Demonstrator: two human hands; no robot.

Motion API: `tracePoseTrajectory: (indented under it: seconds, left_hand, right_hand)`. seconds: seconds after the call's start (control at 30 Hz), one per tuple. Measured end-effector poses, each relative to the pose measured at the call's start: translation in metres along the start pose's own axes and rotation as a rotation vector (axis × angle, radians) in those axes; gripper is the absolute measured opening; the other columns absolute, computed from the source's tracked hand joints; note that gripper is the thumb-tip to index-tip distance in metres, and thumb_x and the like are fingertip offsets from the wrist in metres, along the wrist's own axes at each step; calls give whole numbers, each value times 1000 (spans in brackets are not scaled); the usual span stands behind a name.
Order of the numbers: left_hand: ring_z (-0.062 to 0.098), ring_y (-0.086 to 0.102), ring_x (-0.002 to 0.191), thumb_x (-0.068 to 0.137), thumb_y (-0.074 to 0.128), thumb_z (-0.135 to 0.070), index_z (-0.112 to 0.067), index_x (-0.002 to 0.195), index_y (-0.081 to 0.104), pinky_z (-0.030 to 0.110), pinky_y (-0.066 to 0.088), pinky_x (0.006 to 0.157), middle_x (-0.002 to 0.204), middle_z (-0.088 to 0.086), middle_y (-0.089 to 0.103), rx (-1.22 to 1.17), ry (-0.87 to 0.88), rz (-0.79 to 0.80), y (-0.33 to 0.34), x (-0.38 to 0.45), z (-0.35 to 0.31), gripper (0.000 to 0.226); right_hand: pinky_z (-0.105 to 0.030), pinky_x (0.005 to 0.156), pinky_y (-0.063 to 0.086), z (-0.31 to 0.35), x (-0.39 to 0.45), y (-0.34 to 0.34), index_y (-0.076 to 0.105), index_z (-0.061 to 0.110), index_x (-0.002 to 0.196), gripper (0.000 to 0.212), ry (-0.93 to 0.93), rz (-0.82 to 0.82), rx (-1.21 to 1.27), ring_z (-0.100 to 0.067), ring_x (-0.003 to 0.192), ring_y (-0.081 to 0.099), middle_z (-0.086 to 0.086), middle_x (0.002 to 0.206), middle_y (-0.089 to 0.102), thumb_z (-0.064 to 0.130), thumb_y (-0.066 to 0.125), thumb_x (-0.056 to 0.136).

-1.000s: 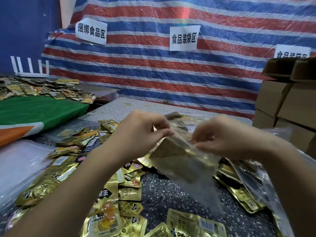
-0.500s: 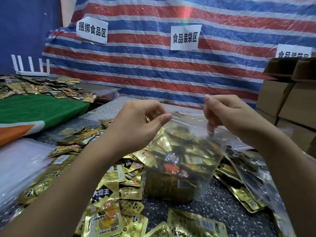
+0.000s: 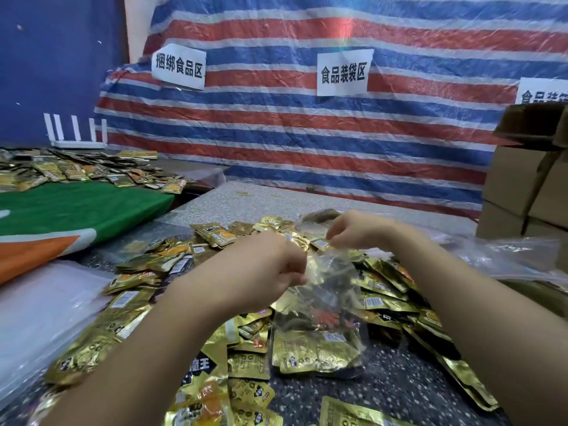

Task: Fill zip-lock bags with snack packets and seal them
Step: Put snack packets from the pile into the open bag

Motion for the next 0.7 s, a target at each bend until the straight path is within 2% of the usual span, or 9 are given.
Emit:
tracePoseTrajectory:
  seconds: [0.07,0.17,0.23,0.3,0.4,0.47,0.57,0.7]
  left_hand:
    - [3,51,66,95,62,-34,-26,78,62,26,40,61,70,-11,57,44,9,10,4,1,0,19]
    - [12,54,72,96,61,-33,-23,82,65,30,46,67,76,-7,61,81,14,9,9,2,1,17]
    - [14,55,75,96,61,-32,-22,84,66,32,49,70,78,-7,61,83,18,9,12,2,0,16]
    - [15,55,76,96,61,-32,-23,85,66,32,50,71,77,-7,60,86,32,10,13,3,0,15]
    - [15,57,75,96,61,-32,-22,84,66,33,50,70,77,-7,61,77,34,13,12,3,0,16]
    - [15,57,74,96,61,-31,-21,85,67,32,49,68,78,-6,63,78,32,9,11,3,1,17]
    - [16,56,75,96,60,-32,-20,85,67,31,47,67,80,-4,65,89,24,-20,7,3,4,18]
    - [16,59,75,97,59,-30,-20,84,67,35,51,71,80,-5,64,29,-6,-51,4,4,6,18]
  right_hand:
    - [-38,83,56,2,16,7,74,9,99,21,47,13,-88,-20,92,66,-2,101,71,16,60,86]
    - [-36,72,53,6,32,20,66,13,80,16,102,41,-272,-19,77,63,-6,89,70,29,64,82]
    - [-32,67,53,7,37,29,58,15,78,16,128,43,-329,-18,73,59,-2,80,62,29,64,82]
    - [-28,59,45,7,41,39,54,14,80,12,140,28,-376,-19,74,56,-1,77,54,22,62,83]
    - [-31,64,43,8,44,49,50,10,81,9,116,-29,-469,-26,79,54,-5,84,55,11,58,86]
    - [-33,67,44,10,44,49,49,12,83,10,95,-62,-532,-26,79,52,-4,81,51,8,57,88]
    - [-34,66,48,11,42,41,56,10,85,3,72,-93,-545,-21,73,55,-1,73,50,12,58,86]
    - [-32,61,50,5,30,32,54,15,71,13,95,-130,-464,-16,66,55,-1,72,56,16,57,83]
Point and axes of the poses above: each hand's wrist, its own x-axis towards the middle knuckle, its own y-axis out of the palm, z = x × y, the point moved 4 cm from there along x, towards the middle knuckle
